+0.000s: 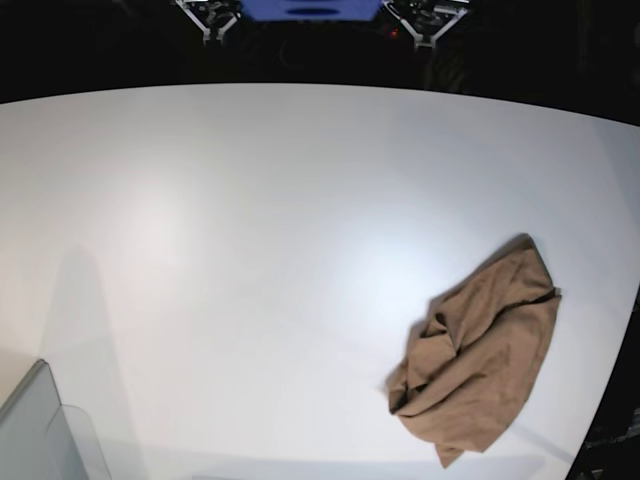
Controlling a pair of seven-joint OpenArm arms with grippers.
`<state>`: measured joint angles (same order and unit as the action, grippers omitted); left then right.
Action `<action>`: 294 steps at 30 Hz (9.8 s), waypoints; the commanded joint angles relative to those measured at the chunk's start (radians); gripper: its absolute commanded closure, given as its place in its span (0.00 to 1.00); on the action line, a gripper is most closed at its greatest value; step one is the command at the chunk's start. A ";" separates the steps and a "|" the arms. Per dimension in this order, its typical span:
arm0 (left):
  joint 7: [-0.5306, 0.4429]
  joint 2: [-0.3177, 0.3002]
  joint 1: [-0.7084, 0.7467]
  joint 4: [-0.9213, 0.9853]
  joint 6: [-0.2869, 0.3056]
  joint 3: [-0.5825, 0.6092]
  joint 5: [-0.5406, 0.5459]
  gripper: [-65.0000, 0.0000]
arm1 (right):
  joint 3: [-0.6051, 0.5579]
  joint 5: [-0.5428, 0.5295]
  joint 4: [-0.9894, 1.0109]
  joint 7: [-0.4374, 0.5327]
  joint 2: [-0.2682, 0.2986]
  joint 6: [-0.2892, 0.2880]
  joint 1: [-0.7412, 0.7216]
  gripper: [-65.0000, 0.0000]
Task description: Layout the t-shirt on the table in an organized manner, then fold the t-shirt properly
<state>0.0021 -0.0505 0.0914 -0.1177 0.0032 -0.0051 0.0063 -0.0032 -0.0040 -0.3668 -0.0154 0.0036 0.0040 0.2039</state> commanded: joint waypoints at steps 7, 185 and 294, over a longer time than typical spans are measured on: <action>-0.001 -0.059 0.206 -0.308 0.001 0.000 0.001 1.00 | 0.001 -0.001 -0.444 0.007 0.002 -0.009 0.273 1.00; 0.562 -0.148 0.084 -1.622 0.001 -0.777 0.278 1.00 | -0.907 -0.282 -0.809 -0.133 -0.161 -0.009 -0.307 0.33; 0.619 0.130 -0.183 -1.490 -0.007 0.492 0.048 0.51 | 0.395 -0.281 -1.095 -0.014 0.144 -0.005 -0.076 0.68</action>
<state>0.6258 0.0711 -0.0822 -1.5906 -0.0006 0.4915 0.0525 0.3897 -0.2852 -1.4418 -0.0608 0.1352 -0.0021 0.1394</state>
